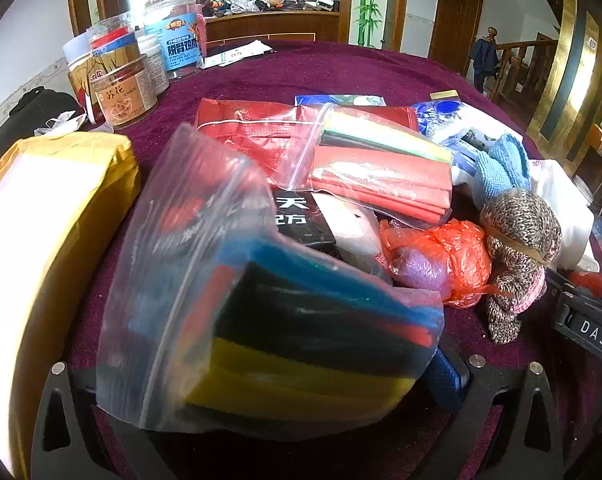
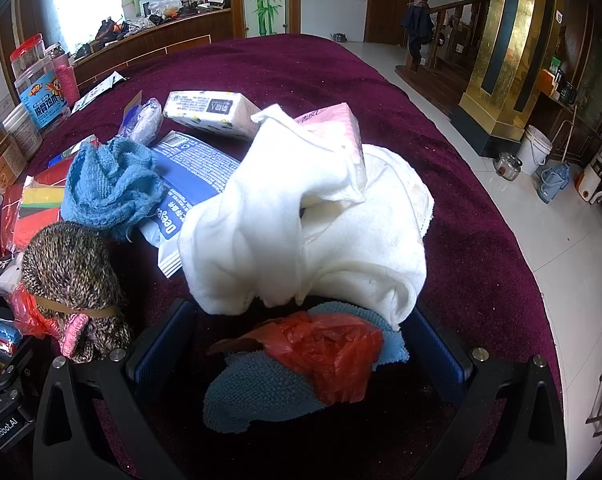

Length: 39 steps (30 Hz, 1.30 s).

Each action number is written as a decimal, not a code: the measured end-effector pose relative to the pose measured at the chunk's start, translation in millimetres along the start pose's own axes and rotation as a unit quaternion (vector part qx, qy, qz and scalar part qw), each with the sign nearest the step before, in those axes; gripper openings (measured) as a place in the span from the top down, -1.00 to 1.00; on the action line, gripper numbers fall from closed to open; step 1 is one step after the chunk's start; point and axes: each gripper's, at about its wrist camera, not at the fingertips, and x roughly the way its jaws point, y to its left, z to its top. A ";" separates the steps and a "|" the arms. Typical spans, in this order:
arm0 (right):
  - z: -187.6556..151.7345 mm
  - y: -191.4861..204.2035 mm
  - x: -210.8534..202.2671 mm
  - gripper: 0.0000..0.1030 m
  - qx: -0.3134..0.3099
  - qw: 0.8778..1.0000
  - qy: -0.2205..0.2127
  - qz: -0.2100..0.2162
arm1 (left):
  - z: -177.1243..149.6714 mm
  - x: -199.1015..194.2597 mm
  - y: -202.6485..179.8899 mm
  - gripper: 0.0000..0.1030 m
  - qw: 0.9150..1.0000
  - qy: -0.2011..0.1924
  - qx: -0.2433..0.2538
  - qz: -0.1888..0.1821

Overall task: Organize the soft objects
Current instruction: 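Grasp the clear zip bag of coloured sponges with the left tool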

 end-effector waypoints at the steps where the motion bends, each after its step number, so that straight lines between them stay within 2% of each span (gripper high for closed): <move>1: 0.1 0.0 0.0 -0.99 0.000 1.000 0.000 0.000 | 0.0 0.0 0.0 -0.99 1.000 0.000 0.000 0.000; 39: -0.2 0.8 0.7 -0.99 0.000 1.000 0.000 0.000 | 0.3 0.1 -2.5 -0.99 1.000 0.000 -0.001 0.003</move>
